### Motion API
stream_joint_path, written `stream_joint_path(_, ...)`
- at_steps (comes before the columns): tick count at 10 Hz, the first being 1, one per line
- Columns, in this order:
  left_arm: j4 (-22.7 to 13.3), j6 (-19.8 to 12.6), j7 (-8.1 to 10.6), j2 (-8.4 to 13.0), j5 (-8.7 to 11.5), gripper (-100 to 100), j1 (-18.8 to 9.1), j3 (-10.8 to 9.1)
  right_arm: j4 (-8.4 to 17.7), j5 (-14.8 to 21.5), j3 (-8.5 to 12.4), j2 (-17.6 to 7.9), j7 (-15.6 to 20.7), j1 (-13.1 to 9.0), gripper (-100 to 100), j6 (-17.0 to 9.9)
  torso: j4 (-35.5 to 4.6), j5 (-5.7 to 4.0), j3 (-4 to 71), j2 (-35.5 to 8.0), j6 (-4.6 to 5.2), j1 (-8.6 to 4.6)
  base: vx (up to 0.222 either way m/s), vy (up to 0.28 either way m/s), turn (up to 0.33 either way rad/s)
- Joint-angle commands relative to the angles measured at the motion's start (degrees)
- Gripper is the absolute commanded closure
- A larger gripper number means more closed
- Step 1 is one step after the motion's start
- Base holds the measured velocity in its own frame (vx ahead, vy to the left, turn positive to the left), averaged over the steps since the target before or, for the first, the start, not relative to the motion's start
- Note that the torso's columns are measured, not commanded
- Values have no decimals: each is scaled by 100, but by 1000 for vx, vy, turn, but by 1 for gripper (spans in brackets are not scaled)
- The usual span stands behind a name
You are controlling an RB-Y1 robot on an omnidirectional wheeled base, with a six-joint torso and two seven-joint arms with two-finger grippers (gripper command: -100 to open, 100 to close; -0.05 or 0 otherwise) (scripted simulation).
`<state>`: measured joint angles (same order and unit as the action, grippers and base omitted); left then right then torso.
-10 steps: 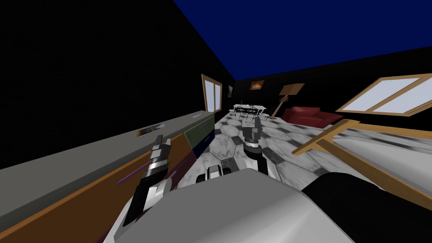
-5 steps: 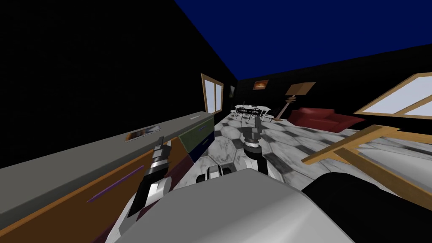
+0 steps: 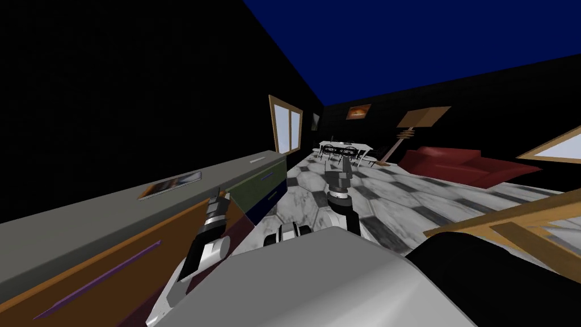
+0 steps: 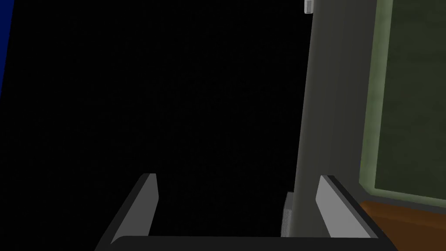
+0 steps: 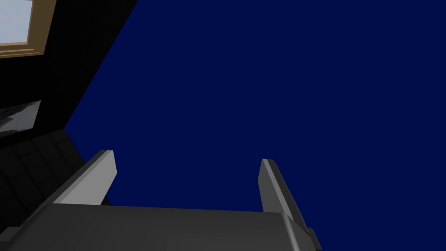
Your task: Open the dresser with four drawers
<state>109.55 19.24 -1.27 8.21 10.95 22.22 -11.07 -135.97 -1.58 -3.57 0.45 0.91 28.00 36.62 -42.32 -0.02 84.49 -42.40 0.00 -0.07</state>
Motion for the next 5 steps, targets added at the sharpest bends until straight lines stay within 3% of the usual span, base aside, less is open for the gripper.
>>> stream_joint_path(1,-428,-122,124,42,160,-100,-150,-165,0,0,0,0,0,0,0,0,4,-1,10,16,0,2,226,-187,106)
stream_joint_path(5,-1143,-302,289,79,389,-100,-433,-402,0,0,0,0,0,0,0,0,0,-3,-1,-4,-1,-8,188,-224,101)
